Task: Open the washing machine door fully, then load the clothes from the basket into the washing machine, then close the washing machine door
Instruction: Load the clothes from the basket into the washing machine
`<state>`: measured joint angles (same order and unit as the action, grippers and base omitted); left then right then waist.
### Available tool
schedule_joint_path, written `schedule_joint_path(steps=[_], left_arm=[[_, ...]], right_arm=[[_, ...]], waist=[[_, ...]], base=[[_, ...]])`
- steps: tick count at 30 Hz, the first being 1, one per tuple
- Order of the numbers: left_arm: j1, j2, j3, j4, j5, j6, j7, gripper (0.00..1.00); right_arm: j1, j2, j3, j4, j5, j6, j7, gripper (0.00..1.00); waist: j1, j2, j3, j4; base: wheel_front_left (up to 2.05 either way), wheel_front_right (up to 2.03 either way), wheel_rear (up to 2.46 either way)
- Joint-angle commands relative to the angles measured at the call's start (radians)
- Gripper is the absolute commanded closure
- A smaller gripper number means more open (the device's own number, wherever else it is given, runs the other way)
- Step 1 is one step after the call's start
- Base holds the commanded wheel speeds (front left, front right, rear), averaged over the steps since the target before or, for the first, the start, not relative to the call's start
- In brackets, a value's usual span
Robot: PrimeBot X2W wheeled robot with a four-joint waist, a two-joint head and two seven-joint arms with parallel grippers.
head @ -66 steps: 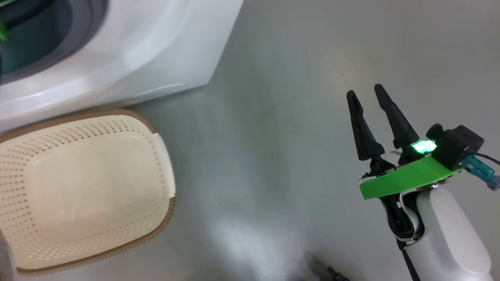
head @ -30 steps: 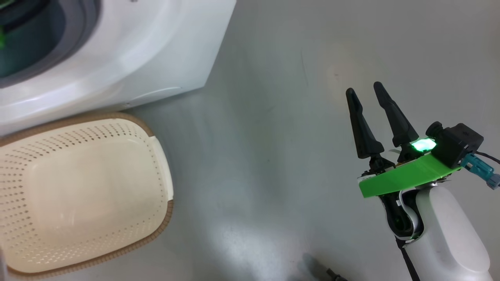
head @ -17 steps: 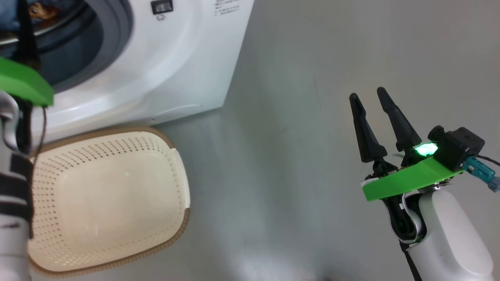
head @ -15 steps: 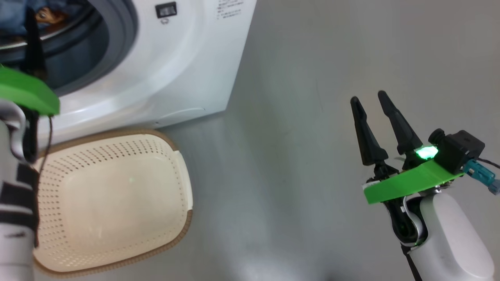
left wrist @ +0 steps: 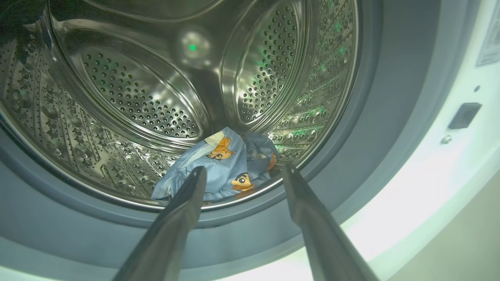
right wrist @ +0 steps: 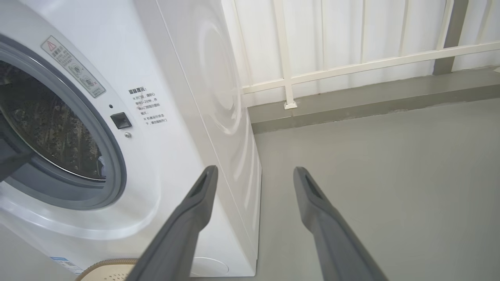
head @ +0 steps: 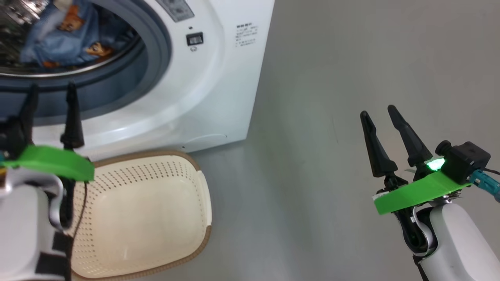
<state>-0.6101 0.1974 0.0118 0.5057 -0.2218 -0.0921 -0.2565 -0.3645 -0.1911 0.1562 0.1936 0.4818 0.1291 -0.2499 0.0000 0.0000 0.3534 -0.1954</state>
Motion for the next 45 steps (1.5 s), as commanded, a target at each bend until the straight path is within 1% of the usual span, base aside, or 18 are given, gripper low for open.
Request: schedule_joint_path(steps=[1,13,22,30,38,45], left_arm=[[0.026,0.030,0.033,-0.041,-0.010,0.008,-0.005,0.00],[0.272,-0.036,0.062,-0.204,-0.024,0.040,-0.005,0.00],[0.405,-0.088,0.067,-0.270,-0.049,0.050,-0.005,0.00],[0.464,-0.099,0.067,-0.309,-0.064,0.048,-0.005,0.00],[0.502,-0.109,0.067,-0.355,-0.068,0.056,-0.005,0.00],[0.508,-0.113,0.057,-0.365,-0.074,0.039,-0.005,0.00]], right_arm=[[0.021,-0.009,0.021,-0.023,-0.010,0.002,-0.012,0.00],[0.064,-0.024,0.025,-0.027,-0.018,0.002,-0.012,0.00],[0.102,-0.033,0.017,-0.020,-0.017,0.002,-0.012,0.00],[0.115,-0.040,0.019,-0.018,-0.015,0.002,-0.012,0.00],[0.124,-0.049,0.018,-0.017,-0.014,0.002,-0.012,0.00],[0.124,-0.050,0.023,-0.014,-0.013,0.002,-0.012,0.00]], waist=[[0.0000,0.0000,-0.046,0.026],[0.0000,0.0000,-0.155,0.065],[0.0000,0.0000,-0.223,0.098],[0.0000,0.0000,-0.242,0.117],[0.0000,0.0000,-0.255,0.129],[0.0000,0.0000,-0.259,0.133]], base=[[0.00,0.00,0.00],[0.00,0.00,0.00],[0.00,0.00,0.00],[0.00,0.00,0.00],[0.00,0.00,0.00],[0.00,0.00,0.00]])
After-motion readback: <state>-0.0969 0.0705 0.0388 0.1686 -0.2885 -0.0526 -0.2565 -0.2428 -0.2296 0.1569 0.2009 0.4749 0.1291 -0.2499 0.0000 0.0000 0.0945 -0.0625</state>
